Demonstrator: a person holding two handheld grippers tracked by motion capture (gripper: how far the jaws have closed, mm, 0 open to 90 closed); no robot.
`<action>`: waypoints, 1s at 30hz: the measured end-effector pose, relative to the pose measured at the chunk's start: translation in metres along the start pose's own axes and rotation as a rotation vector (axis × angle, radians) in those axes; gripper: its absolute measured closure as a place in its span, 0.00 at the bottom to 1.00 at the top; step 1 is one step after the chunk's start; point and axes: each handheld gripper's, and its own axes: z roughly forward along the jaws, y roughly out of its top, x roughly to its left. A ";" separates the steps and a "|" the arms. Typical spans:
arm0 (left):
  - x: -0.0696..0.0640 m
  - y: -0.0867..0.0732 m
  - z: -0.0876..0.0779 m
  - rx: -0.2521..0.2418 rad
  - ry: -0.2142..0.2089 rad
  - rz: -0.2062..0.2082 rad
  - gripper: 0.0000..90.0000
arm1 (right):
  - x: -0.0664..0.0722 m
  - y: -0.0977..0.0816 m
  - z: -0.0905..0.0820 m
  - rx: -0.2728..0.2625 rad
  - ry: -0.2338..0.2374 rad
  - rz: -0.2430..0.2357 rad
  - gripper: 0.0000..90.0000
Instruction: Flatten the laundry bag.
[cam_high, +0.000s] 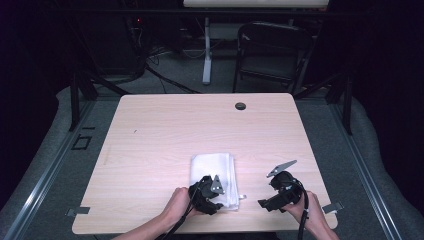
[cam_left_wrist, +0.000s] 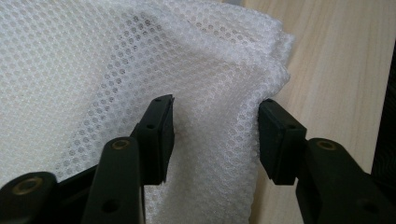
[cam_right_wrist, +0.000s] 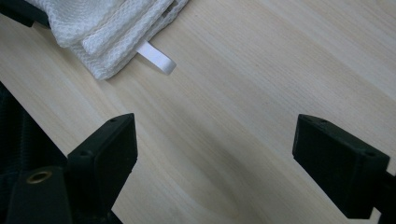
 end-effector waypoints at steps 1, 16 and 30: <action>0.001 0.000 0.000 0.005 -0.012 0.000 0.61 | 0.000 0.000 0.000 0.000 0.000 0.000 0.17; 0.013 -0.006 -0.002 -0.056 -0.073 -0.056 0.89 | 0.014 0.009 0.007 0.009 0.014 -0.053 0.53; 0.013 -0.009 -0.007 -0.091 -0.067 -0.036 0.95 | 0.047 0.040 0.033 0.024 0.045 -0.177 1.00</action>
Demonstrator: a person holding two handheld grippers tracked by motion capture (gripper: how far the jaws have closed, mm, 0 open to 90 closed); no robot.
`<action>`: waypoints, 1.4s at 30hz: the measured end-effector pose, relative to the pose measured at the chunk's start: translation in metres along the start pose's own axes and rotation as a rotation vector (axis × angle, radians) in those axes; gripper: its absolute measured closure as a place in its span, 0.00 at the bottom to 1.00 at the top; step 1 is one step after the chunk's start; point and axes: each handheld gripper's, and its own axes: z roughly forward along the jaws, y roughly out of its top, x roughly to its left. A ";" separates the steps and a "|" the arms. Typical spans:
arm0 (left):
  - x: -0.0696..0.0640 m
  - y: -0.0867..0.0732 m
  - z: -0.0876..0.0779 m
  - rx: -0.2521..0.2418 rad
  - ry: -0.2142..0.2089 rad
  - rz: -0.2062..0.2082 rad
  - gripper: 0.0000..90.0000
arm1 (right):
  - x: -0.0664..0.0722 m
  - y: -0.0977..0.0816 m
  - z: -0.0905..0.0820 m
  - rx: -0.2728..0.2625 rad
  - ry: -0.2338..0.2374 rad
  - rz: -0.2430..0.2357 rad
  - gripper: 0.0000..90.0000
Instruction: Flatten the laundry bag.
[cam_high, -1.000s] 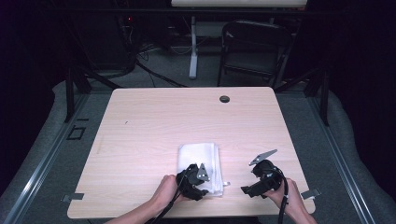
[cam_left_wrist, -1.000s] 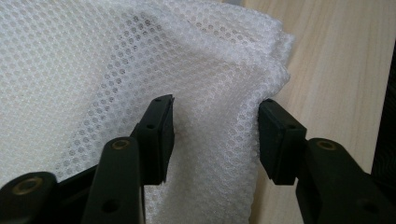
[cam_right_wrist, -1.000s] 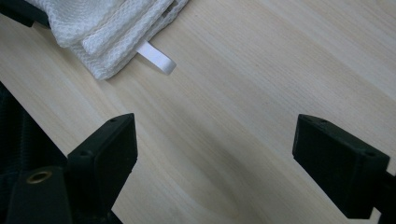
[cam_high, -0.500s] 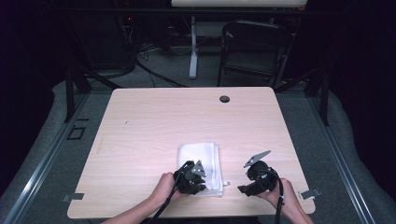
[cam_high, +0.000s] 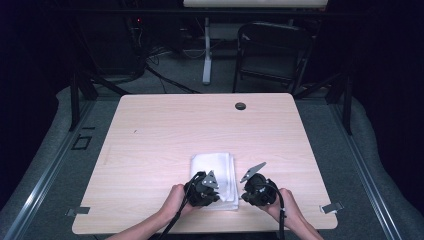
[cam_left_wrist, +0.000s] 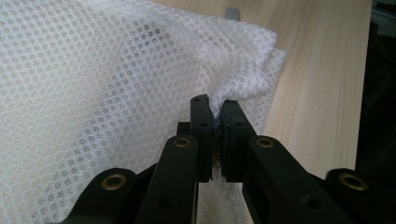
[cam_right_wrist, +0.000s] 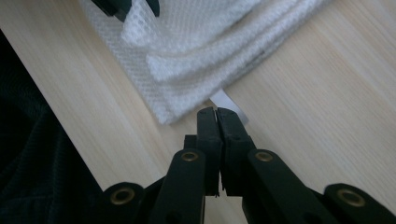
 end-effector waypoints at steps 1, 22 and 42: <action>0.000 0.000 -0.001 -0.008 0.003 -0.001 0.95 | 0.000 0.000 0.000 0.000 0.000 0.000 1.00; -0.002 0.000 -0.011 -0.033 0.025 0.023 0.97 | 0.005 0.020 0.037 0.004 0.041 -0.004 1.00; -0.003 -0.002 -0.025 -0.074 0.075 0.023 0.97 | 0.004 0.018 0.037 -0.004 0.043 -0.003 1.00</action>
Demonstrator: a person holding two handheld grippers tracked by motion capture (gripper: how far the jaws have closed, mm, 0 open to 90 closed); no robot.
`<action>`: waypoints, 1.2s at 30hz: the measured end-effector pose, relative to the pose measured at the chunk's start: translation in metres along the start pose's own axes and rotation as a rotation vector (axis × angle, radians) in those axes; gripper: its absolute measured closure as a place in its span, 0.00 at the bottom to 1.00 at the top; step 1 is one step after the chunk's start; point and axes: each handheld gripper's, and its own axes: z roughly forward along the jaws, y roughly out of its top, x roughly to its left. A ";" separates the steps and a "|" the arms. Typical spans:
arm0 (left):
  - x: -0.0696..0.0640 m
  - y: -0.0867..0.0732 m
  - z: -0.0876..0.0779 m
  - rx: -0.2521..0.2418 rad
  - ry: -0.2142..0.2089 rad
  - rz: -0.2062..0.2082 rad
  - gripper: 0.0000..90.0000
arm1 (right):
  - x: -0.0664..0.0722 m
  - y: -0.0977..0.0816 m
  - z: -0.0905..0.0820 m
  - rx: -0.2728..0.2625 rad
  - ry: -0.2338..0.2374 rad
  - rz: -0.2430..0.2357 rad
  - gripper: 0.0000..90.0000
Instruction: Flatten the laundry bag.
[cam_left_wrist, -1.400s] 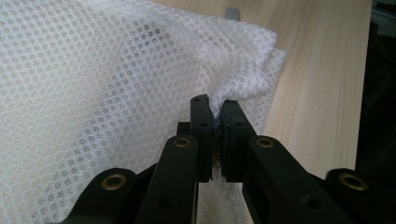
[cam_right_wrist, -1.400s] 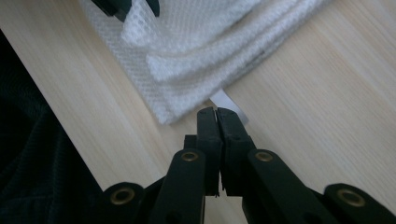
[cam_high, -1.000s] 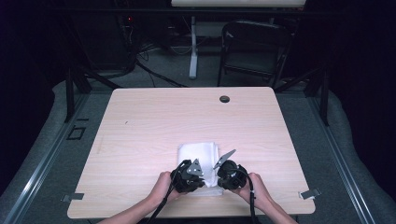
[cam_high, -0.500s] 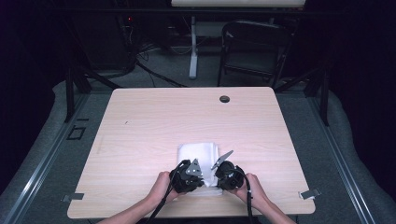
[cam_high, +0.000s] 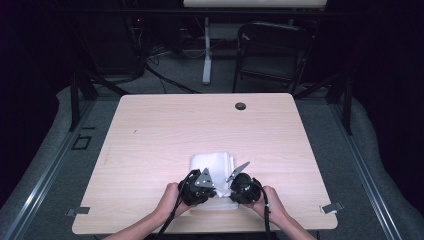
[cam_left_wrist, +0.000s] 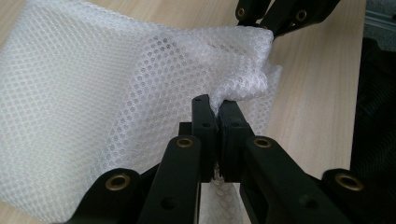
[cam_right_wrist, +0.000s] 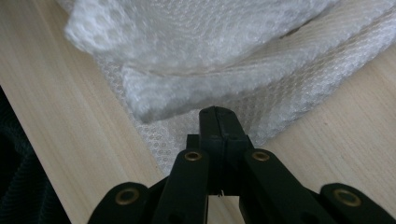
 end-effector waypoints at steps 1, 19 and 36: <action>0.000 0.000 -0.001 -0.001 0.002 0.002 0.97 | 0.000 0.000 -0.001 0.007 -0.006 -0.004 1.00; 0.004 -0.005 -0.024 -0.061 0.033 -0.029 0.97 | -0.002 0.000 -0.003 0.035 -0.006 0.000 1.00; 0.007 -0.015 -0.047 -0.128 0.092 -0.065 0.97 | -0.002 -0.001 -0.003 0.039 -0.005 0.015 1.00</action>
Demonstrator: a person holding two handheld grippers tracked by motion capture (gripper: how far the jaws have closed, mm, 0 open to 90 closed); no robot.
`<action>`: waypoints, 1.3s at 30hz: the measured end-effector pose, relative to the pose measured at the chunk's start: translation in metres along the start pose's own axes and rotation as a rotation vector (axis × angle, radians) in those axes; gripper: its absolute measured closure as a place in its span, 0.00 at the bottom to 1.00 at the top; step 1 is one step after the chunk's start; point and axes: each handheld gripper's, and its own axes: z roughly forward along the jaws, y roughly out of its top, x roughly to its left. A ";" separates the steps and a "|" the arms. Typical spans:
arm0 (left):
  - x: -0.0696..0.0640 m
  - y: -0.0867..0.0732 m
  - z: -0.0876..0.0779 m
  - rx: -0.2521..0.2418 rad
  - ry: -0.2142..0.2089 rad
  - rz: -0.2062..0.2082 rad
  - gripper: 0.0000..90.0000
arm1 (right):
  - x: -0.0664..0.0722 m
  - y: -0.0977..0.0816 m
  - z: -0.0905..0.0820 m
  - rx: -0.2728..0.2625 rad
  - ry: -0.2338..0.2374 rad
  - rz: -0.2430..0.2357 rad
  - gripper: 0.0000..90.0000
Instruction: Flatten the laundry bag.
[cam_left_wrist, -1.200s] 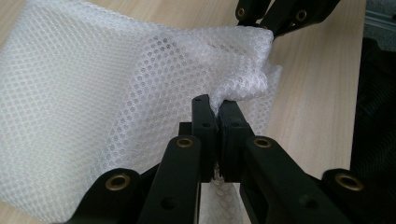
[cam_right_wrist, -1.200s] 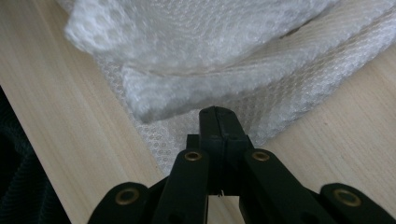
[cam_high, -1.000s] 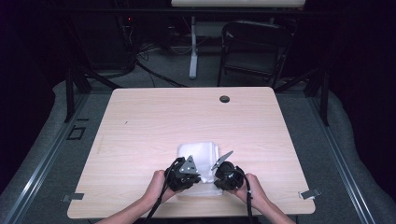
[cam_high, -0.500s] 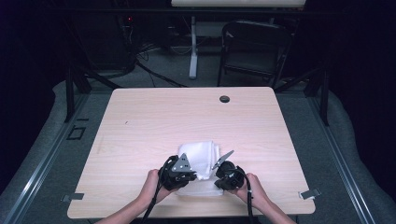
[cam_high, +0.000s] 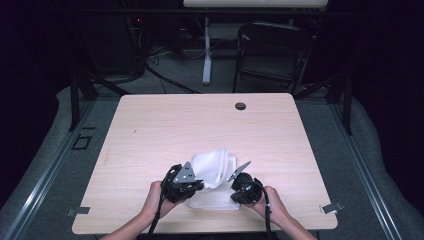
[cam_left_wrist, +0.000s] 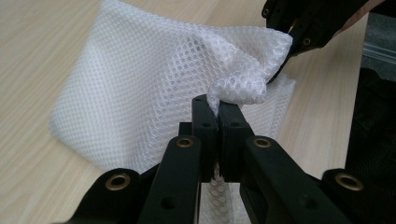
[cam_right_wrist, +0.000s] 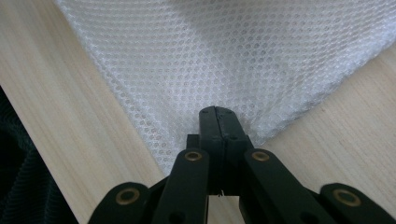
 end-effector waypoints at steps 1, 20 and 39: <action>0.000 -0.001 -0.001 0.000 0.000 -0.005 0.97 | 0.000 0.000 0.000 -0.002 0.001 0.002 1.00; 0.012 -0.024 -0.027 -0.032 0.055 -0.085 0.97 | 0.001 -0.001 0.000 -0.006 -0.006 0.004 1.00; 0.023 -0.043 -0.044 -0.009 0.114 -0.157 0.97 | 0.003 -0.001 0.000 -0.005 -0.015 0.014 1.00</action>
